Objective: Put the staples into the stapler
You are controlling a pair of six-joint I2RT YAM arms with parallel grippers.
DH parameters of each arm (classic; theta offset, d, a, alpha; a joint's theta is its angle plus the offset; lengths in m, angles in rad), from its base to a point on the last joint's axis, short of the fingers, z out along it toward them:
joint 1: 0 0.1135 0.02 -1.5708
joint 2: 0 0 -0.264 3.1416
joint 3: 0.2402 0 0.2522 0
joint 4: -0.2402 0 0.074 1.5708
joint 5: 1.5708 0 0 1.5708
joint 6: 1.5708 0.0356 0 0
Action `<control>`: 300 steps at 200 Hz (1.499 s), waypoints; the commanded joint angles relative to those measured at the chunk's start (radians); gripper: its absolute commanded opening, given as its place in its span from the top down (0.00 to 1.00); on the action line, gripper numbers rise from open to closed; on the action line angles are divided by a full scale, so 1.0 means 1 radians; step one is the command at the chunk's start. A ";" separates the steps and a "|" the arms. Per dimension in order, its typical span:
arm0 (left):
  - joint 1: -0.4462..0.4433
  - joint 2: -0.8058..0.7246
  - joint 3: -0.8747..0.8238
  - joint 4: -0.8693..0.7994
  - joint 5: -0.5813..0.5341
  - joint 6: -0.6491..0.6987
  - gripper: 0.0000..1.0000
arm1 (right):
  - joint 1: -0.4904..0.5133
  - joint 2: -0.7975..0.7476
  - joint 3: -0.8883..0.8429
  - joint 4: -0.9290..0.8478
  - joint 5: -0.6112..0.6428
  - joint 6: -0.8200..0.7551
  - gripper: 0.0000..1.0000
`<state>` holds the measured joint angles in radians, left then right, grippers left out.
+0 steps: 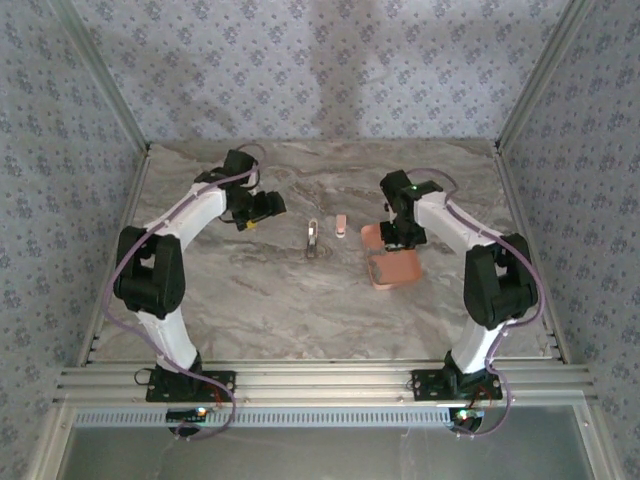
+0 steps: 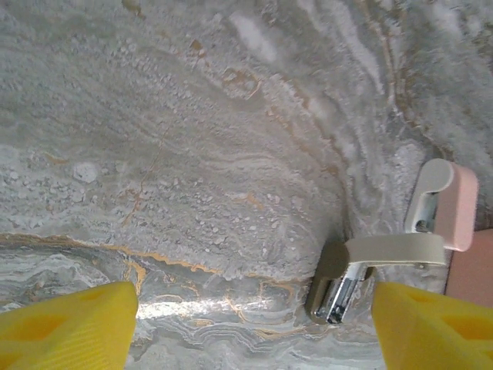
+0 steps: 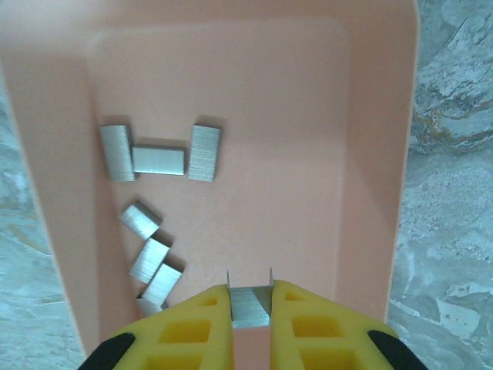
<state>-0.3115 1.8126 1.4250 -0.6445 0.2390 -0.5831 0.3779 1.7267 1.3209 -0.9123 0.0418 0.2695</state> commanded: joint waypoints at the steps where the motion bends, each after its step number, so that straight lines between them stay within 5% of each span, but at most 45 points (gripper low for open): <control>1: 0.016 -0.036 0.017 -0.042 0.010 0.092 0.19 | 0.051 -0.057 -0.020 0.053 0.043 0.149 0.85; 19: 0.047 -0.055 0.053 -0.116 -0.005 0.161 0.16 | 0.122 -0.060 -0.006 0.079 0.078 0.249 0.85; 59: 0.138 -0.162 -0.045 0.026 0.076 0.178 0.16 | 0.289 -0.016 0.021 0.158 0.151 0.448 0.86; 116: 0.153 -0.266 -0.148 0.094 0.117 0.214 0.15 | 0.434 0.041 0.085 0.206 0.227 0.587 0.86; 198: 0.165 -0.320 -0.306 0.198 0.133 0.143 0.15 | 0.505 0.103 0.051 0.424 0.241 0.675 0.86; 300: 0.184 -0.298 -0.348 0.246 0.186 0.123 0.15 | 0.474 0.249 0.122 0.455 0.156 0.771 0.86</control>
<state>-0.1368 1.5196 1.0874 -0.4286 0.3897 -0.4484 0.8684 1.9575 1.4120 -0.4595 0.2111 0.9905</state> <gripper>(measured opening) 0.848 0.138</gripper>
